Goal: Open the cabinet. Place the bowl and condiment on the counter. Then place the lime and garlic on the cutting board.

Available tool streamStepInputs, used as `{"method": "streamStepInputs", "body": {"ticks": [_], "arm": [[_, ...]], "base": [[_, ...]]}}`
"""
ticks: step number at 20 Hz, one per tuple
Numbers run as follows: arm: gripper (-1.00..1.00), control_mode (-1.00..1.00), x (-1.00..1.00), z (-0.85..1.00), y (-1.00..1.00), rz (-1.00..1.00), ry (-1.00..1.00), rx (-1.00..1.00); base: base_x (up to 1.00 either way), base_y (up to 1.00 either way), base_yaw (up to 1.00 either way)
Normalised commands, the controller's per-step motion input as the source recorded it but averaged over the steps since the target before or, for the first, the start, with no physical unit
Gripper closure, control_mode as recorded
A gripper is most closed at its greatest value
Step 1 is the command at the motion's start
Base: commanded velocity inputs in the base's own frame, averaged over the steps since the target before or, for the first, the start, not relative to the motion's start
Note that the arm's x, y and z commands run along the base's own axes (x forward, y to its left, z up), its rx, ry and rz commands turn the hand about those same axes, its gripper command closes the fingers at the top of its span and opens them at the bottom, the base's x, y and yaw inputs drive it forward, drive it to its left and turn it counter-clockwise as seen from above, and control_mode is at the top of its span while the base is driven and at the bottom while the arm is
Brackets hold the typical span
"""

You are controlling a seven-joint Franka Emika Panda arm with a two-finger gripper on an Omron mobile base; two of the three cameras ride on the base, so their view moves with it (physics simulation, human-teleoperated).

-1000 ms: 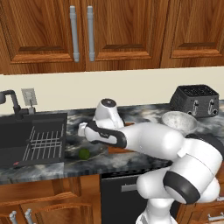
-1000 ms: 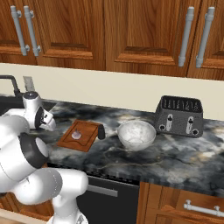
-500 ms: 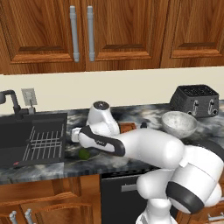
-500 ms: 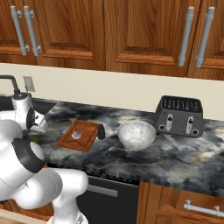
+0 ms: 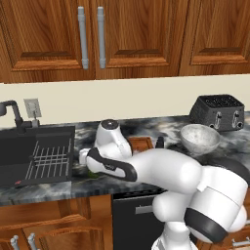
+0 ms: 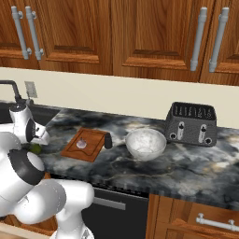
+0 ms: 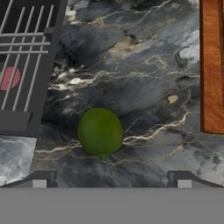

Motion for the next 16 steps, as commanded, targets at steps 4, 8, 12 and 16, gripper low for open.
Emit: {"method": "streamStepInputs", "body": {"ticks": [4,8,12,16], "arm": [[-1.0,-1.0,0.04,-0.2,0.15,0.0,0.0,-0.04],[-1.0,-1.0,0.0,-0.12,0.17,0.0,0.0,-0.02],[-1.0,-1.0,0.0,-0.11,0.01,0.0,0.0,0.0],[-1.0,-1.0,0.09,-0.1,0.0,0.0,0.0,0.0]], "base": [[0.0,0.0,0.0],[0.0,0.0,0.0],[0.0,0.0,0.0],[0.0,0.0,0.0]]}}
